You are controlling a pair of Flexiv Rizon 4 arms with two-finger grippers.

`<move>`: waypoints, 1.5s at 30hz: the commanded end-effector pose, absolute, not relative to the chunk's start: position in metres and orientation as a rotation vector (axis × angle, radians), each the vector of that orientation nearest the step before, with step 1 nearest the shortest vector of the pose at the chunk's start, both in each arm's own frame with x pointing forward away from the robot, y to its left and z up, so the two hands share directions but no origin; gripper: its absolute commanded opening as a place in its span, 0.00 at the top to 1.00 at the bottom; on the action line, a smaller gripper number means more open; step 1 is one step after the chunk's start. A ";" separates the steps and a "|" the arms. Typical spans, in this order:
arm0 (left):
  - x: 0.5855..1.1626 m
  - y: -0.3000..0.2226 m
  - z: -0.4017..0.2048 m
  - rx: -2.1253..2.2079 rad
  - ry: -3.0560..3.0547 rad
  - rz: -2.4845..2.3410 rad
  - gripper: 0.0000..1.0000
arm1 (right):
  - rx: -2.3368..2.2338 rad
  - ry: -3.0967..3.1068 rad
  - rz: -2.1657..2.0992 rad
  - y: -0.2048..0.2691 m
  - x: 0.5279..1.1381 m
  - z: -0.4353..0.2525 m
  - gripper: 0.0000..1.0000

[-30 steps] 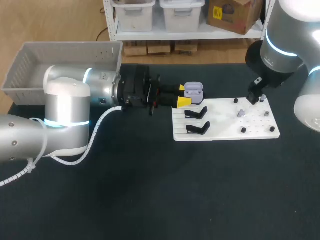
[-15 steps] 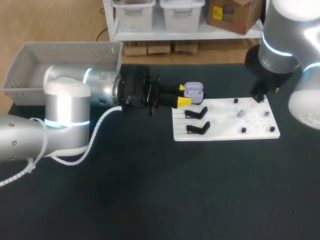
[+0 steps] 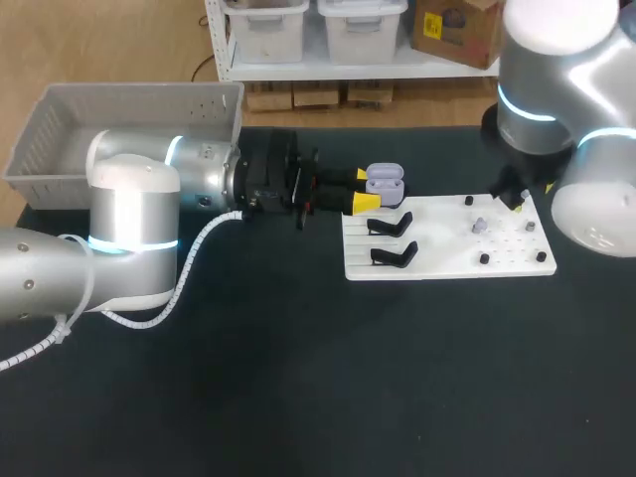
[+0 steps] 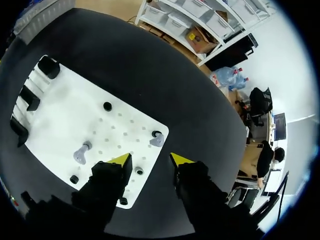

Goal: Pick up each earbud case from the left stands, insert the matching earbuds, close the lid, and place the case in the box.

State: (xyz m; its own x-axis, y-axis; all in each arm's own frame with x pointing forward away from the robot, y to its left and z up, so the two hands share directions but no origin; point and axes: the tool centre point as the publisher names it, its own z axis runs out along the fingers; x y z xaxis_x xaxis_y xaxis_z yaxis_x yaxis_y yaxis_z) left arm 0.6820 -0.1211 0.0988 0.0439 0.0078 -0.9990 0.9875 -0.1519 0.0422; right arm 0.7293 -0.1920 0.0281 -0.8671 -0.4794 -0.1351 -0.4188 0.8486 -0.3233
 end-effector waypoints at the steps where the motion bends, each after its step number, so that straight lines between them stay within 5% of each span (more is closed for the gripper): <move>1: 0.682 -0.121 0.098 1.347 1.107 -1.280 1.00 | -0.670 2.824 -0.443 -0.188 0.736 0.022 0.53; 45: 0.682 -0.121 0.098 1.347 1.107 -1.280 1.00 | -0.573 2.838 -0.484 -0.195 0.749 0.014 0.67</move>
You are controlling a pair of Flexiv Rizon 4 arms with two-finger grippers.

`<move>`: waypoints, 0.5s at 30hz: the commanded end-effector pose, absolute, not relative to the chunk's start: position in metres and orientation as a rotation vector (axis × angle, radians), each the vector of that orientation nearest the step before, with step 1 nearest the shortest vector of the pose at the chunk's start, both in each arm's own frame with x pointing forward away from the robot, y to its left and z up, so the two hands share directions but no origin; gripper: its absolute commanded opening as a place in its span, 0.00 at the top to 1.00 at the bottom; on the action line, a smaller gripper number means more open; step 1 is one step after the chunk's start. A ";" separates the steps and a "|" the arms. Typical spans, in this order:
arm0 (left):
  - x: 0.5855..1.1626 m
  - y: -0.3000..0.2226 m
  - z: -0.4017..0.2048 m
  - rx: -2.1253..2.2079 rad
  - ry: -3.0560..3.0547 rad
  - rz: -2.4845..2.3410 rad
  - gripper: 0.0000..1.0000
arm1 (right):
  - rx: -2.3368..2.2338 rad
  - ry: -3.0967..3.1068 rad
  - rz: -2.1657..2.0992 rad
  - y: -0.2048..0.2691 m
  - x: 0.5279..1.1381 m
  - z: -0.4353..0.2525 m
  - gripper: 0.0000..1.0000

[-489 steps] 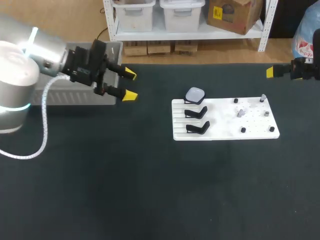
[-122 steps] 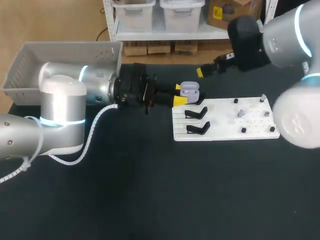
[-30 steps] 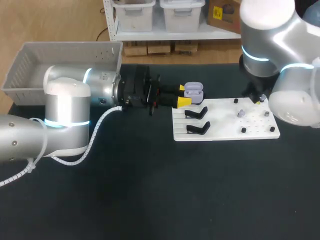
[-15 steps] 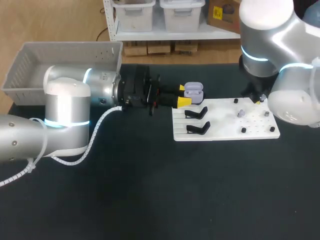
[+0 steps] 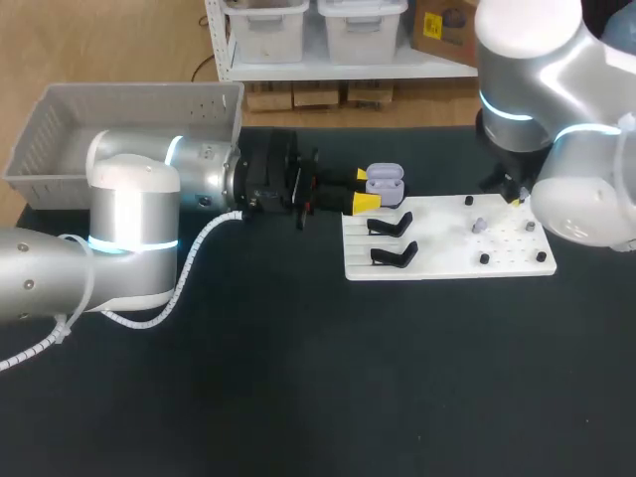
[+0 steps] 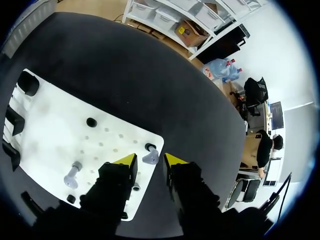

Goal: Pick up each earbud case from the left stands, insert the matching earbuds, close the lid, and place the case in the box.

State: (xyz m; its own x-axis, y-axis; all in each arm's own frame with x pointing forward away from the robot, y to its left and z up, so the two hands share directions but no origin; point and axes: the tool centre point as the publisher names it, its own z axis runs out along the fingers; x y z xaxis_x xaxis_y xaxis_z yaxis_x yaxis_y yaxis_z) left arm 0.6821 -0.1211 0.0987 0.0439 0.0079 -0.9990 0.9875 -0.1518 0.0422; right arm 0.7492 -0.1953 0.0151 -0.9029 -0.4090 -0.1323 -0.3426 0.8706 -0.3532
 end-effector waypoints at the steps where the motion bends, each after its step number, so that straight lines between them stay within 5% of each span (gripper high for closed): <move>1: 0.682 -0.121 0.098 1.347 1.107 -1.280 1.00 | -0.572 2.839 -0.484 -0.195 0.750 0.013 0.68; 12: 0.682 -0.121 0.098 1.347 1.107 -1.280 1.00 | -0.577 2.847 -0.478 -0.195 0.750 0.009 0.73; 15: 0.682 -0.121 0.098 1.347 1.107 -1.280 1.00 | -0.578 2.847 -0.481 -0.195 0.750 0.009 0.90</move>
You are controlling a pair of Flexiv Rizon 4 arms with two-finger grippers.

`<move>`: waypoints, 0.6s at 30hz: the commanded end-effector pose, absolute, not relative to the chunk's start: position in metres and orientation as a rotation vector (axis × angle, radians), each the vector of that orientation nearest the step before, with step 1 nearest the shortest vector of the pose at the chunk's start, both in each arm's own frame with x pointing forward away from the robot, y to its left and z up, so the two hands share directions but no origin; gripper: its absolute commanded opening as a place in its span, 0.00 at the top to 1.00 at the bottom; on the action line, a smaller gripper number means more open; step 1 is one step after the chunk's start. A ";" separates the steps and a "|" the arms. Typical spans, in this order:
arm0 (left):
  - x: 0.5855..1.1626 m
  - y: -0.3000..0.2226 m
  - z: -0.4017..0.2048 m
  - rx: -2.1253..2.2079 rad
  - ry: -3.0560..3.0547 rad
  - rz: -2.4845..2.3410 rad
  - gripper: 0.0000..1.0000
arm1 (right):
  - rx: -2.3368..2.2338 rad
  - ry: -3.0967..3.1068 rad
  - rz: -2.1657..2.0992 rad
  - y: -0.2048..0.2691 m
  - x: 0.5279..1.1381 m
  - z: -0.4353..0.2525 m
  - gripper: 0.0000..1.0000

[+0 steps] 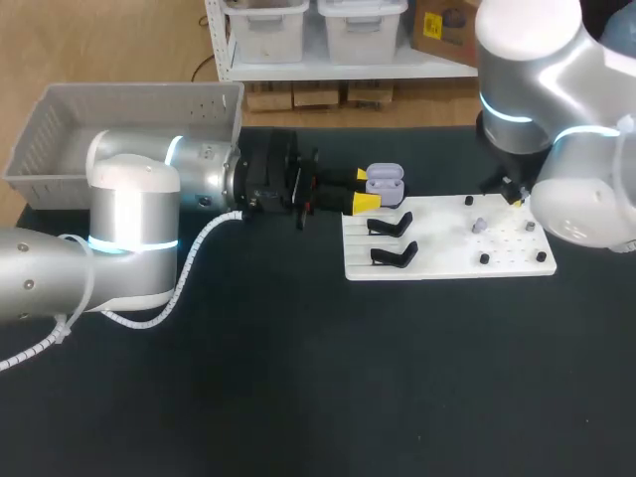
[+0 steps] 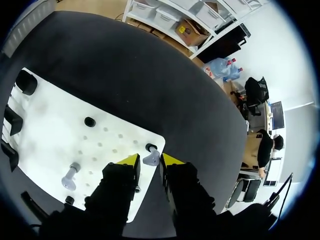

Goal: Pick up each earbud case from the left stands, insert the matching earbuds, close the lid, and place the case in the box.

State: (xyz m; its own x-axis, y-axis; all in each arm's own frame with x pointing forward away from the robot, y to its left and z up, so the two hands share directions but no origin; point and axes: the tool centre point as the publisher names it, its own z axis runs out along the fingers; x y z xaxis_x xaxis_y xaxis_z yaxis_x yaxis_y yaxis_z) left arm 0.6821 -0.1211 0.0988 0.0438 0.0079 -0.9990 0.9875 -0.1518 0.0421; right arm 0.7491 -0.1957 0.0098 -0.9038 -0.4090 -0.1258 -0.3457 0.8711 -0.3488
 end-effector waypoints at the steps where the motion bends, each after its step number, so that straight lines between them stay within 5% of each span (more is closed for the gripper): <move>1: 0.682 -0.121 0.098 1.347 1.107 -1.280 1.00 | -0.578 2.847 -0.482 -0.195 0.749 0.009 0.92; 3: 0.682 -0.121 0.098 1.347 1.107 -1.280 1.00 | -0.577 2.846 -0.485 -0.195 0.749 0.009 1.00; 18: 0.682 -0.121 0.098 1.347 1.107 -1.280 1.00 | -0.512 2.817 -0.469 -0.190 0.724 0.049 1.00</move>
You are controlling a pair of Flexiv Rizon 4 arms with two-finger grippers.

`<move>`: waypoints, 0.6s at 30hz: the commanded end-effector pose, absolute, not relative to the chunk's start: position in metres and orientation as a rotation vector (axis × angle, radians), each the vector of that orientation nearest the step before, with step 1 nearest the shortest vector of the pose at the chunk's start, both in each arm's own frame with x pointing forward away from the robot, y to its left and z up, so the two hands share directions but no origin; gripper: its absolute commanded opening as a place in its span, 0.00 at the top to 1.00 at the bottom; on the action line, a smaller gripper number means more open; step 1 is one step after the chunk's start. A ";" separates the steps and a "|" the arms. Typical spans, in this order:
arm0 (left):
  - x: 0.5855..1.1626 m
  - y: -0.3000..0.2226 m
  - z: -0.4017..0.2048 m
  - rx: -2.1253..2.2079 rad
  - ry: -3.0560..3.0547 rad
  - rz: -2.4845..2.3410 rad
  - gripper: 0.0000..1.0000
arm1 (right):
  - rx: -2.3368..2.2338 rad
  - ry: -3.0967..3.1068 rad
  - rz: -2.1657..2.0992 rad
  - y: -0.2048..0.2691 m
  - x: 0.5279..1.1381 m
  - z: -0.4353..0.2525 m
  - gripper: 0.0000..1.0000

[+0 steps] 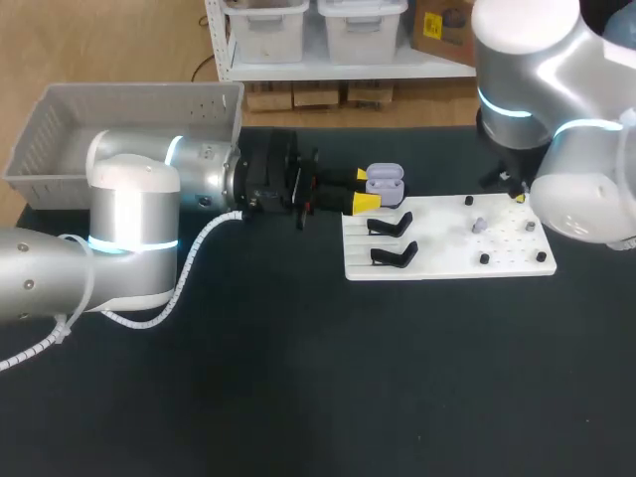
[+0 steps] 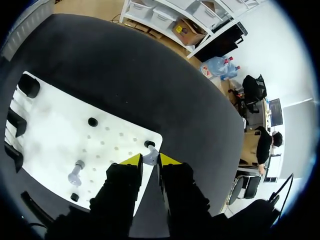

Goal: Pick up each earbud case from the left stands, insert the matching earbuds, close the lid, and place the case in the box.

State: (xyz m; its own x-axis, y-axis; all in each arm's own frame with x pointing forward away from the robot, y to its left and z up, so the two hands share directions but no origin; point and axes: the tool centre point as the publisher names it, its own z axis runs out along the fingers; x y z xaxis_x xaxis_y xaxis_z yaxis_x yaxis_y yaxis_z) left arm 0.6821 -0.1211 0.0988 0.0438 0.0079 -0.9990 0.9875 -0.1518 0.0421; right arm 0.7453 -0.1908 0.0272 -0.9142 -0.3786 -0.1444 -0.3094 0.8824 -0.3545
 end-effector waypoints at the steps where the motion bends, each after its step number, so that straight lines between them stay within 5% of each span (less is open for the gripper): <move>1: 0.682 -0.121 0.098 1.347 1.107 -1.280 1.00 | -0.506 2.815 -0.462 -0.188 0.720 0.055 1.00; 18: 0.682 -0.121 0.098 1.347 1.107 -1.280 1.00 | -0.346 2.866 -0.281 -0.131 0.664 0.128 1.00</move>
State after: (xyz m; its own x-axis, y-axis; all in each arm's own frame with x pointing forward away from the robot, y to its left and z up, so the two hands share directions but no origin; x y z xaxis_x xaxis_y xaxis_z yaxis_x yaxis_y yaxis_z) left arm 0.6820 -0.1211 0.0987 0.0438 0.0079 -0.9990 0.9875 -0.1518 0.0420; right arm 0.6675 -0.1293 0.1251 -0.9441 -0.2562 -0.2075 -0.2104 0.9528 -0.2189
